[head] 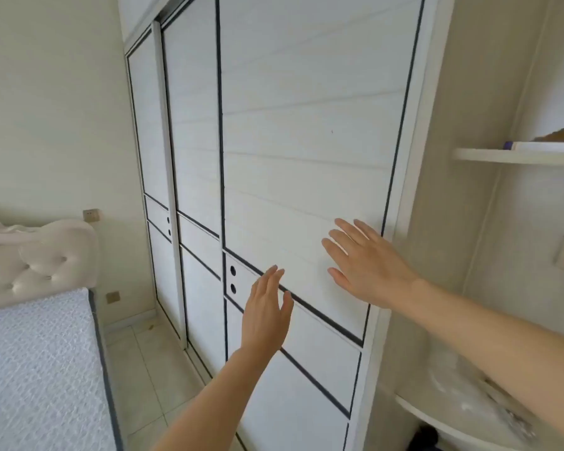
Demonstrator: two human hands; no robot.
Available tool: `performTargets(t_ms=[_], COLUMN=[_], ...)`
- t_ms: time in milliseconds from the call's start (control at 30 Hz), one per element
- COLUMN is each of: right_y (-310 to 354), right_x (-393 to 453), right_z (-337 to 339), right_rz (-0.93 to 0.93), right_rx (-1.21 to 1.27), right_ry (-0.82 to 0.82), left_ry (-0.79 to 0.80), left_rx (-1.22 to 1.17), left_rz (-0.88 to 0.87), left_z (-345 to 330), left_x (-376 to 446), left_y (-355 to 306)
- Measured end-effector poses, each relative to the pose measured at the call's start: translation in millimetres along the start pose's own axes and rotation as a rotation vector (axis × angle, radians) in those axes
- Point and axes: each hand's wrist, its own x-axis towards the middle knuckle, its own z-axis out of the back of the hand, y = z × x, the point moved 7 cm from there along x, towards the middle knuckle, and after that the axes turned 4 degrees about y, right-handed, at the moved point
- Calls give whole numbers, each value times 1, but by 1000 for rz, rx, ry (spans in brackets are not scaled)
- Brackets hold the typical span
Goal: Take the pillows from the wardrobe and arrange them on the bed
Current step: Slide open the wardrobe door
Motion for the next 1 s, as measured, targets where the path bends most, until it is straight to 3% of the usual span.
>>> performTargets(t_ms=[200, 500, 767, 1000], right_y=[-36, -49, -48, -47], right_x=[59, 70, 75, 78], right_z=[-47, -86, -89, -88], right_rz=[-45, -73, -65, -66], right_rx=[-219, -461, -538, -596], right_ry=[90, 167, 174, 162], left_ry=[90, 124, 43, 91], left_rx=[-94, -325, -389, -356], left_rz=[-13, 54, 127, 154], left_z=[-52, -131, -142, -146], left_x=[74, 96, 101, 104], left_y=[5, -13, -22, -15])
